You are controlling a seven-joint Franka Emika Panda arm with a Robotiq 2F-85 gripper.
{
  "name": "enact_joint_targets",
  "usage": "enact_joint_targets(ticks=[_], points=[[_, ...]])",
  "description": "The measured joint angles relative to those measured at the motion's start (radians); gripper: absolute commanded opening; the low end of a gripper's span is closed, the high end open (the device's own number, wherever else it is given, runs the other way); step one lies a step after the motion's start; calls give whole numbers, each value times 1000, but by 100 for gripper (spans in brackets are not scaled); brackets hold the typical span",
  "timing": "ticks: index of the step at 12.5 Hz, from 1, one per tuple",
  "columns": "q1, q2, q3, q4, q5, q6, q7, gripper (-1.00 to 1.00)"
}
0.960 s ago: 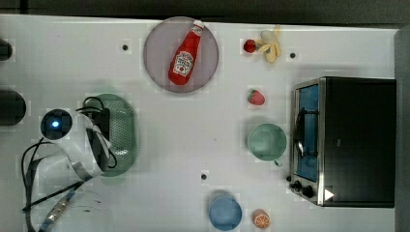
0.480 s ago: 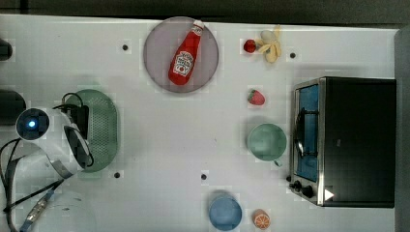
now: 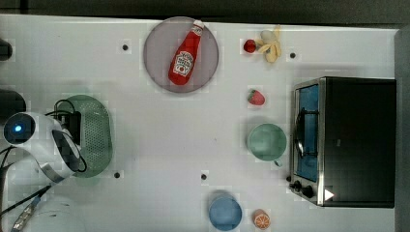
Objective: Drag strainer right to left.
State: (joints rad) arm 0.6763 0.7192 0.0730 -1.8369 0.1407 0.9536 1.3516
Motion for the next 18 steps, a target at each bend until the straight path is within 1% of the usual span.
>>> enact_joint_targets(ticks=[1,2,3,5,7,9,11,12,14,15,17,18], points=[[1,-7,1,1,1,-60,-40,100],[8,-31,-14,-4,4,-160,-85,100],[9,-76,-27,-21,9,-248,-120,100],[12,-210,-67,-56,9,-360,-232,100],[23,-370,-160,-33,0,-463,-361,100],[-9,-551,-237,8,-5,-578,-510,100],[-18,-725,-363,48,-8,-669,-671,100],[-36,-802,-421,72,-38,-697,-758,100],[-68,-927,-542,109,-185,-776,-932,100],[-104,-966,-590,117,-232,-812,-997,100],[-152,-1001,-701,98,-252,-867,-1073,100],[-172,-998,-737,81,-268,-870,-1100,100]])
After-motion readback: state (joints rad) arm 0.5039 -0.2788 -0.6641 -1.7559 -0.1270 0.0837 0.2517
